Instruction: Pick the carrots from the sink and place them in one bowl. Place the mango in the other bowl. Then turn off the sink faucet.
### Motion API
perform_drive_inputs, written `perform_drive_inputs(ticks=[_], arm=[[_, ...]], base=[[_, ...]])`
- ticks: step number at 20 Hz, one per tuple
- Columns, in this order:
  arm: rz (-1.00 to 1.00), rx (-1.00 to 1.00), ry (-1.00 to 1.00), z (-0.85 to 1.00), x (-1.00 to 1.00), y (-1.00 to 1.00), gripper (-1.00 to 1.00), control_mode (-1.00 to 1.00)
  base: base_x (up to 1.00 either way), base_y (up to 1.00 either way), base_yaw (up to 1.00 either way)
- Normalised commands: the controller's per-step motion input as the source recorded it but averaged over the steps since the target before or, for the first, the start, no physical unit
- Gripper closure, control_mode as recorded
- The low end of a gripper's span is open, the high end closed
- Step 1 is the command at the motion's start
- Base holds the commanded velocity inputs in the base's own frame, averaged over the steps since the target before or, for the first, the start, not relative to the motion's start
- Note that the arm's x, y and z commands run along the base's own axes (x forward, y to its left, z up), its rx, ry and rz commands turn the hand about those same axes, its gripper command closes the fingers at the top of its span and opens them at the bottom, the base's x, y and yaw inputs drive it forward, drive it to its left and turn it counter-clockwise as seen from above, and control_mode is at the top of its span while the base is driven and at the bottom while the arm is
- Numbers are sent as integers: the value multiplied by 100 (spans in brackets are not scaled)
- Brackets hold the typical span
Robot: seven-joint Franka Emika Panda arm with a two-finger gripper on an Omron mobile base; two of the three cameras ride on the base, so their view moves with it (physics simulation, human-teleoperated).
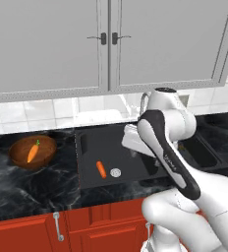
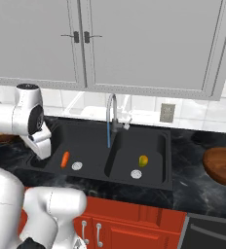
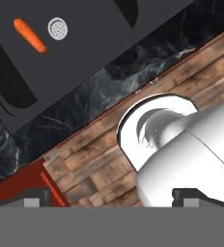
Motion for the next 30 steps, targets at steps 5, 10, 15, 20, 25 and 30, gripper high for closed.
perform_drive_inputs(ticks=[5,10,15,20,25,30], arm=[[20,8,2,0,10,-76,-100,-100],[33,0,0,0,28,-20,-100,-100],[32,-6,4,0,33,8,-100,-100],[23,-9,1,-1,34,28,-100,-100],[15,0,-2,-15,24,12,-100,-100],[2,1,-11,-18,17,4,-100,-100]], base=[[0,0,0],[0,0,0],[0,0,0],[0,0,0],[0,0,0],[0,0,0]])
